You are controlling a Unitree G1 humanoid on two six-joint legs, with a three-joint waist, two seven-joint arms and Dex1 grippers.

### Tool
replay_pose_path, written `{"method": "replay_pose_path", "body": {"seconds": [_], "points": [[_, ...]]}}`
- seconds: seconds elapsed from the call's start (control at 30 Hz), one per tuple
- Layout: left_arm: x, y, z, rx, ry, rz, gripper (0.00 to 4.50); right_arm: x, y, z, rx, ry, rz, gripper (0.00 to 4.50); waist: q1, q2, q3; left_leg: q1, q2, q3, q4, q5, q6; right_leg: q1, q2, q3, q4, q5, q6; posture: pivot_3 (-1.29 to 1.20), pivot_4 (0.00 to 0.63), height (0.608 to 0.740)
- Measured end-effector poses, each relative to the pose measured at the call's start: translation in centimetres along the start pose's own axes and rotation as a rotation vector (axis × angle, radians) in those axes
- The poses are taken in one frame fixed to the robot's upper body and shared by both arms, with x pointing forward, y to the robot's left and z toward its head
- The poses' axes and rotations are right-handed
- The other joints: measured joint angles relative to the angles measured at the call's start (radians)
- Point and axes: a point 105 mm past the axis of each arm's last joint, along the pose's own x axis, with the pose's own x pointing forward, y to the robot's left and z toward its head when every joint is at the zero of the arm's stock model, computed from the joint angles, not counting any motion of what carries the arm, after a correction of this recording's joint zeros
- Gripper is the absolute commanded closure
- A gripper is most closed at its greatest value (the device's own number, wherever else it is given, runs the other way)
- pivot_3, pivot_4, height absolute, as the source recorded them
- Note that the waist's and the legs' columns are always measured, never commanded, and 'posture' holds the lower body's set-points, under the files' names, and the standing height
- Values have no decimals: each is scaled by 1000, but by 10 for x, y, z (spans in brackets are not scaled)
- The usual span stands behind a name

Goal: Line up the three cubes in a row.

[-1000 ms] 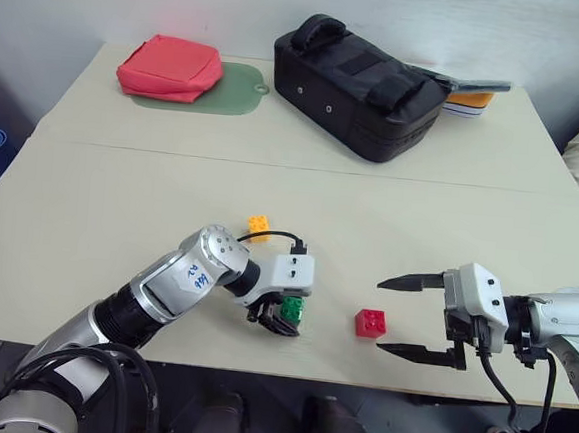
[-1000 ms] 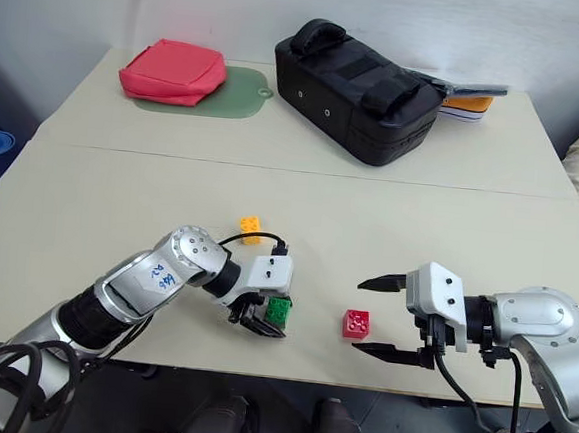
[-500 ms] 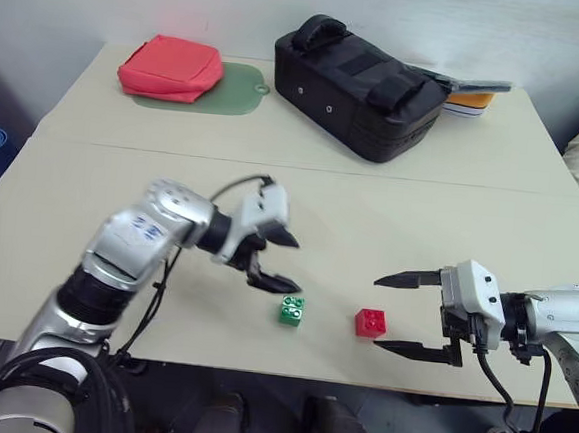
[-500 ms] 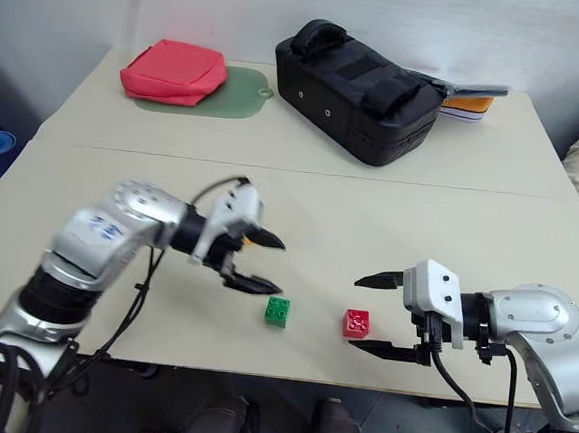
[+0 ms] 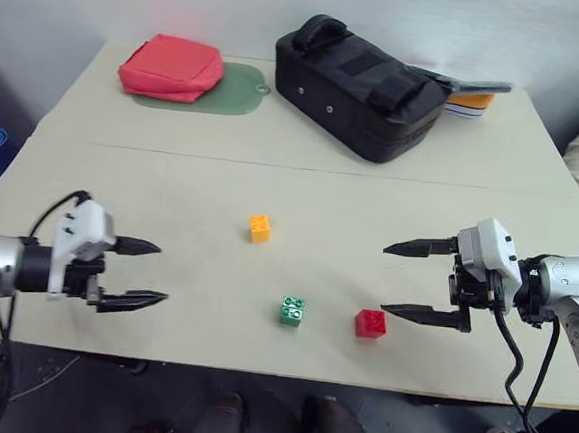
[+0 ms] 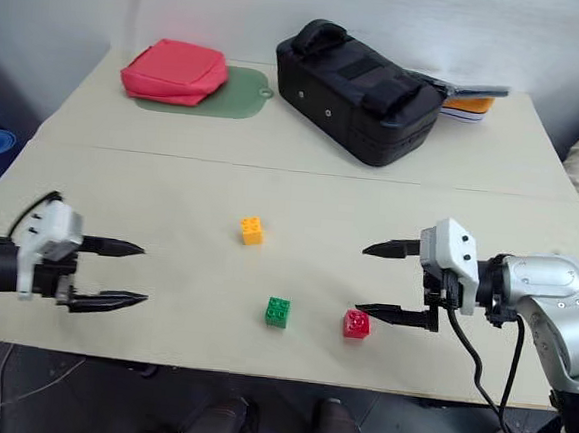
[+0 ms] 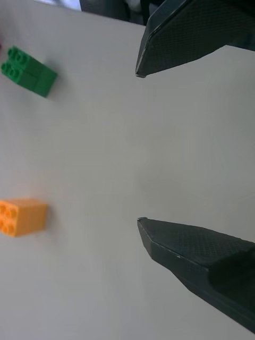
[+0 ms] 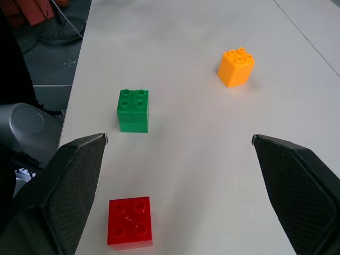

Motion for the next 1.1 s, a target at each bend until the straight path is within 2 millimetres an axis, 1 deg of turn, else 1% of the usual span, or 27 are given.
{"method": "replay_pose_path", "body": {"seconds": [0.03, 0.1, 0.2, 0.33, 0.43, 0.47, 0.57, 0.67, 0.77, 0.87, 0.97, 1.07, 1.1], "points": [[-4, 1, -1, 1, -1, 18, 73, -1, -2, 0, 2, -1, -5, 0, -3, 0, 0, 0, 0, 0, 0, -1, 0, 0, 0, 0, -1, 0, 0, 0, 150, 740], [-5, 2, -1, -2, -8, 33, 73, -2, -5, -2, 11, 1, -16, 0, -7, 0, 0, 0, 0, 0, 0, -1, 1, 0, 0, 0, -1, 0, 0, 0, 150, 740], [4, 7, 11, 33, -47, 32, 73, -1, -6, -1, 16, -6, -23, 0, -8, 0, 0, 0, 0, 0, -1, -1, 0, 0, 0, -1, -1, 0, 0, 0, 150, 740], [31, 23, 29, 114, -89, -9, 73, 0, -6, -2, 28, -6, -31, 0, -8, 0, 0, 0, -1, 1, 0, -1, 0, 0, 0, -1, 0, 0, 1, 0, 150, 740], [60, 38, 42, 140, -109, -62, 73, 1, -5, -2, 35, -3, -36, 0, -5, 0, 0, -2, -1, 1, 1, -1, 0, -2, 2, -1, 2, 1, 1, 0, 150, 740], [69, 41, 44, 140, -109, -88, 73, 1, -4, -2, 35, -3, -38, 0, -6, 0, 0, -2, -1, 2, 2, -1, 0, -2, 2, -1, 6, 1, 2, 0, 150, 740], [98, 48, 49, 144, -115, -144, 73, 2, -5, 1, 32, -12, -55, 0, -9, 0, 0, -3, -1, 4, 4, 0, 1, -2, 4, 1, 7, 1, 2, 0, 150, 740], [123, 48, 45, 138, -101, -187, 73, 1, -6, 3, 36, -17, -77, 0, -10, 0, 0, -3, 0, 6, 4, 0, 1, -3, 5, 3, 7, 1, 2, 0, 150, 740], [140, 48, 43, 140, -88, -208, 73, 1, -5, 5, 32, -20, -92, 0, -6, 0, 0, -3, 0, 6, 5, 0, 1, -4, 5, 2, 8, 1, 2, 0, 150, 740], [155, 55, 45, 170, -65, -168, 73, 0, -6, 6, 27, -23, -110, 0, -5, -1, 0, -3, 0, 6, 6, 0, 2, -3, 5, 3, 9, 2, 3, 0, 150, 740], [170, 65, 50, 161, -67, -122, 73, 0, -5, 3, 37, -19, -121, 0, -3, -1, 0, -4, 0, 6, 7, 0, 2, -3, 5, 3, 9, 2, 4, 0, 150, 740], [181, 63, 52, 151, -67, -131, 73, 0, -5, 3, 36, -18, -124, 0, -3, -1, 0, -4, 0, 6, 7, 0, 2, -3, 5, 3, 8, 2, 4, 0, 150, 740], [183, 61, 52, 149, -69, -144, 233, 0, -5, 3, 34, -18, -124, 0, -3, -1, 0, -4, 0, 6, 7, 0, 2, -3, 5, 3, 8, 2, 4, 0, 150, 740]]}}
